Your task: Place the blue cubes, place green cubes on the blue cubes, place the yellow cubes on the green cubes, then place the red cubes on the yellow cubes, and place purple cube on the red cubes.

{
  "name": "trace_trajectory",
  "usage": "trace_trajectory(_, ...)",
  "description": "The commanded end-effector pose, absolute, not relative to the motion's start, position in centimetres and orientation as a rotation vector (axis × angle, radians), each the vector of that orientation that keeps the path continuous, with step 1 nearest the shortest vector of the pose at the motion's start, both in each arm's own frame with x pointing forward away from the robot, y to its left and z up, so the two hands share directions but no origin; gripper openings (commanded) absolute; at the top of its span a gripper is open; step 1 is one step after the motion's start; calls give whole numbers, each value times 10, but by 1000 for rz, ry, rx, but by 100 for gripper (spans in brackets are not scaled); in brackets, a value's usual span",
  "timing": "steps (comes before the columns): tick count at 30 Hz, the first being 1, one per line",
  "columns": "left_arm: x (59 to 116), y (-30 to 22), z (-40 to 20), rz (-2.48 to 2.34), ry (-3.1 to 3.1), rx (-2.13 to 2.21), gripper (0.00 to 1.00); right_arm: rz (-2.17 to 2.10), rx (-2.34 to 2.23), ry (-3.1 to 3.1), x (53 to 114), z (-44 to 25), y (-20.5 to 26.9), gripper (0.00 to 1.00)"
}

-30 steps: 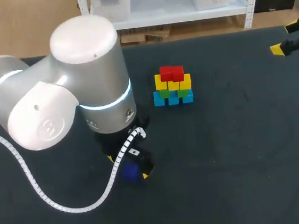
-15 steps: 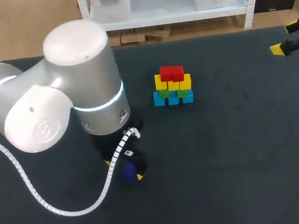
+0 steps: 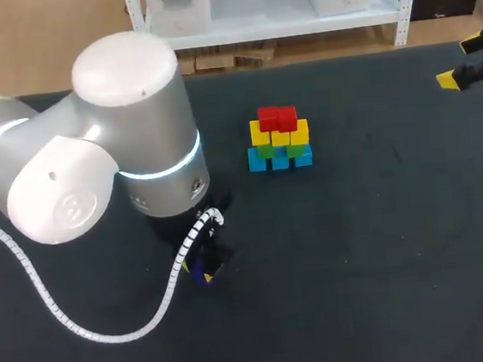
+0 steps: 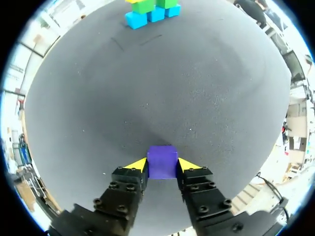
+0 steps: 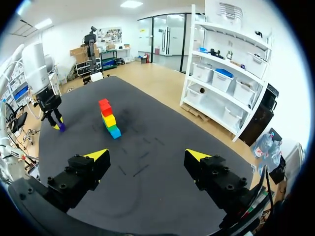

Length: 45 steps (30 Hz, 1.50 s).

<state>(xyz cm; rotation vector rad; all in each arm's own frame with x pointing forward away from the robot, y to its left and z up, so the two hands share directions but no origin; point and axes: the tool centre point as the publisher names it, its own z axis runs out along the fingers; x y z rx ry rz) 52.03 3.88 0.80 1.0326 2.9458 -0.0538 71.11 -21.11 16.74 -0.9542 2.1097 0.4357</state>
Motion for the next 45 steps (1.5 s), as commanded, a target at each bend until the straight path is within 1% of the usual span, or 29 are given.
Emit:
trace_trajectory(1,526,38,23,-18,2928,1112,0,442,-956,2106,712,166,-211,100)
trace_trajectory(28,592,77,147,195,2590,1495,0,442,-956,2106,712,166,-211,100)
trace_trajectory(35,626,71,160,230,2509,1647,0,442,-956,2106,712,166,-211,100)
trace_trajectory(40,654,68,181,243,2443,1693,0,442,-956,2106,712,166,-211,100)
trace_trajectory(45,678,50,197,260,2372,1734,0,442,-956,2106,712,166,-211,100)
